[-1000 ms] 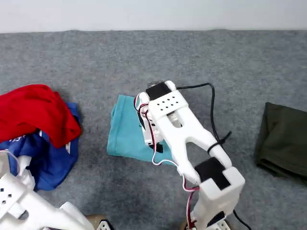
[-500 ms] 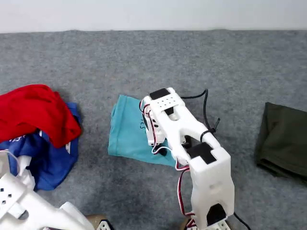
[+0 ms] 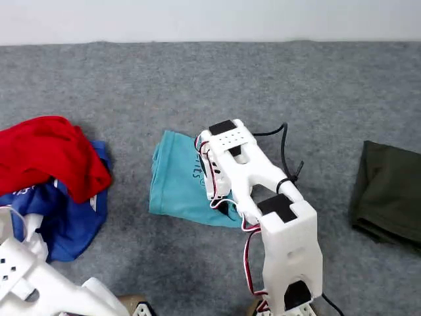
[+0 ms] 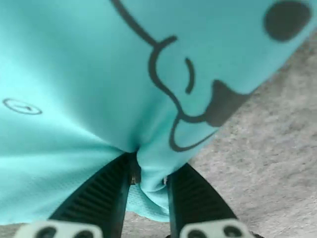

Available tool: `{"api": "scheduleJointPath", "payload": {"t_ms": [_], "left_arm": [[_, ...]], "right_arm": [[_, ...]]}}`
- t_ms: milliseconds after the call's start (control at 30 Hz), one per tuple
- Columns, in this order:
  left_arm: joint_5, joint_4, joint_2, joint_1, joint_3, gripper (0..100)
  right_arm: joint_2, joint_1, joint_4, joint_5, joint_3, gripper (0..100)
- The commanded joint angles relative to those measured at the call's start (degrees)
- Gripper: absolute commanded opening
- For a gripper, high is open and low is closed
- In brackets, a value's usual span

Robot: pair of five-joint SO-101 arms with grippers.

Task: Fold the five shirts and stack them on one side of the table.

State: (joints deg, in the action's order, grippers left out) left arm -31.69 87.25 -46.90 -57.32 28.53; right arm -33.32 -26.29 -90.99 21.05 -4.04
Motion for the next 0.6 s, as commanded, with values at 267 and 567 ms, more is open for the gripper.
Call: {"api": "scheduleJointPath", "payload": {"t_ms": [267,567], "left_arm": [[0.44,-1.05,-1.23,0.0,-2.33,2],[0.18,-1.05,-1.23,0.0,-2.24,2]], "right_arm": [[13.67,17.8,0.22,-32.26,0.62,1.0],[17.01,30.46,19.74,-88.18,0.0,1.0]]}}
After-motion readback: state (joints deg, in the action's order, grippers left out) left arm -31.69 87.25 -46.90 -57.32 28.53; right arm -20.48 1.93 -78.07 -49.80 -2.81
